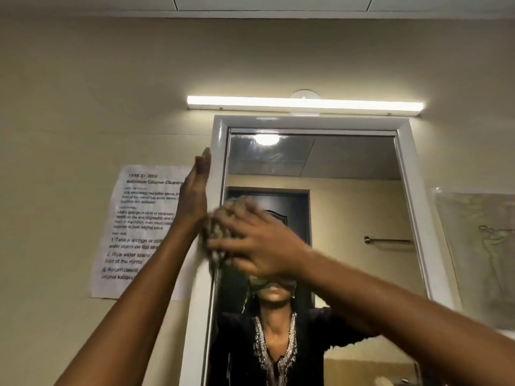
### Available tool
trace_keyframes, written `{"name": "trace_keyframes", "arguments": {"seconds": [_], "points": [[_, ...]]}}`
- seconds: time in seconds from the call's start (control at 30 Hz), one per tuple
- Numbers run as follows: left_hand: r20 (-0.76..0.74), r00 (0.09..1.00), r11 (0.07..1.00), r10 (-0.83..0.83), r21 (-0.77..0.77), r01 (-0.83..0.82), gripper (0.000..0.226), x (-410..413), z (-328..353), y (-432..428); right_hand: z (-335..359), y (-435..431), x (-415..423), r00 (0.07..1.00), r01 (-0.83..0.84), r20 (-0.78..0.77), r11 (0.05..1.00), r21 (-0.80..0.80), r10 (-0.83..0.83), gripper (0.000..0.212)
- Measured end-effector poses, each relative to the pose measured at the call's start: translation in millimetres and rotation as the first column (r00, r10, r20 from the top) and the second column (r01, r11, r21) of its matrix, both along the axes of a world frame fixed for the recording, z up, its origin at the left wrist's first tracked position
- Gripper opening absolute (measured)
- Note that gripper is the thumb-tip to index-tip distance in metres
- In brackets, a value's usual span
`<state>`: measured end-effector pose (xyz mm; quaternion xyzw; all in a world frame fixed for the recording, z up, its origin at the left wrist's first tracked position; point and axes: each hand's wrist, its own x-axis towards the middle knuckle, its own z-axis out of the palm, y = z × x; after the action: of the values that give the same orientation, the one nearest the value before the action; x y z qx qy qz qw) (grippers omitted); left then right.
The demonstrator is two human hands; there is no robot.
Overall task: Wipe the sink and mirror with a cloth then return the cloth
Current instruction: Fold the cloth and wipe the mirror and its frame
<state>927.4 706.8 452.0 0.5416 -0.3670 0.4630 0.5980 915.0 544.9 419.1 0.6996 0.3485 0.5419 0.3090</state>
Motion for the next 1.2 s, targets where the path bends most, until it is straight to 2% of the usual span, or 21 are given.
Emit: {"name": "trace_keyframes", "arguments": {"seconds": [0.1,0.17,0.23,0.3,0.4,0.47,0.5,0.53,0.6,0.7,0.77,0.8,0.83,0.9,0.97,1.0,1.03,1.07,1.1,1.13,1.2], "points": [[0.024,1.0,0.998,-0.016,-0.063,0.017,0.061,8,-12,-7,82,-30,-12,0.993,-0.018,0.118,0.941,0.339,-0.024,0.049],[0.105,0.992,0.994,0.076,-0.082,-0.068,0.062,9,-18,-15,115,-42,-17,0.989,-0.04,0.144,0.844,0.535,-0.044,0.048],[0.174,0.968,0.981,0.18,-0.098,-0.165,0.06,7,-17,-19,116,-33,-12,0.986,-0.093,0.165,0.767,0.635,-0.017,0.046],[0.201,0.934,0.954,0.296,-0.106,-0.279,0.053,7,-18,-21,89,-16,-4,0.987,-0.109,0.158,0.814,0.57,0.021,0.045],[0.209,0.904,0.928,0.373,-0.097,-0.361,0.065,6,-20,-21,28,-11,1,0.994,-0.043,0.101,0.985,0.166,0.027,0.045],[0.216,0.893,0.919,0.394,-0.079,-0.386,0.07,6,-20,-19,8,-28,-3,0.998,0.015,0.057,1.0,-0.011,-0.014,0.047],[0.22,0.892,0.919,0.394,-0.077,-0.387,0.07,5,-20,-20,12,-40,-7,0.997,0.044,0.066,0.999,-0.032,-0.042,0.048],[0.217,0.892,0.918,0.397,-0.079,-0.389,0.069,3,-20,-21,21,-53,-11,0.994,0.054,0.092,0.998,0.011,-0.055,0.048],[0.204,0.883,0.906,0.423,-0.075,-0.416,0.065,1,-21,-22,50,-78,-22,0.992,-0.02,0.122,0.96,0.278,-0.015,0.046],[0.185,0.872,0.892,0.452,-0.081,-0.445,0.06,5,-20,-24,88,-116,-35,0.98,-0.111,0.197,0.725,0.679,-0.035,0.044],[0.192,0.863,0.884,0.467,-0.078,-0.461,0.067,9,-19,-22,90,-117,-32,0.98,-0.127,0.195,0.599,0.79,-0.049,0.046],[0.199,0.857,0.879,0.475,-0.074,-0.47,0.069,11,-18,-21,81,-108,-28,0.982,-0.124,0.185,0.574,0.809,-0.048,0.047],[0.2,0.85,0.872,0.488,-0.069,-0.484,0.068,12,-18,-19,64,-94,-24,0.984,-0.123,0.175,0.591,0.797,-0.032,0.047],[0.179,0.838,0.855,0.516,-0.055,-0.515,0.067,13,-16,-18,10,-65,-18,0.992,-0.105,0.123,0.764,0.637,0.034,0.047],[0.161,0.82,0.833,0.55,-0.038,-0.552,0.069,11,-16,-20,-51,-52,-21,1.0,0.015,0.0,0.971,0.241,-0.015,0.048],[0.161,0.801,0.814,0.576,-0.028,-0.58,0.071,11,-16,-20,-68,-56,-25,0.997,0.07,-0.038,0.997,0.027,-0.069,0.047],[0.167,0.78,0.792,0.604,-0.015,-0.61,0.07,13,-16,-21,-73,-67,-28,0.993,0.101,-0.047,0.989,-0.112,-0.106,0.047],[0.172,0.764,0.776,0.622,-0.008,-0.63,0.067,15,-16,-20,-66,-81,-32,0.992,0.112,-0.032,0.979,-0.168,-0.119,0.047],[0.179,0.759,0.771,0.626,-0.003,-0.636,0.064,18,-16,-20,-53,-96,-35,0.994,0.112,0.007,0.983,-0.145,-0.112,0.047],[0.186,0.76,0.774,0.622,-0.003,-0.633,0.062,20,-16,-20,-35,-111,-37,0.995,0.095,0.041,0.994,-0.047,-0.093,0.046],[0.2,0.766,0.783,0.612,-0.014,-0.622,0.061,24,-16,-20,10,-145,-44,0.995,0.048,0.066,0.945,0.324,-0.073,0.046]]}}
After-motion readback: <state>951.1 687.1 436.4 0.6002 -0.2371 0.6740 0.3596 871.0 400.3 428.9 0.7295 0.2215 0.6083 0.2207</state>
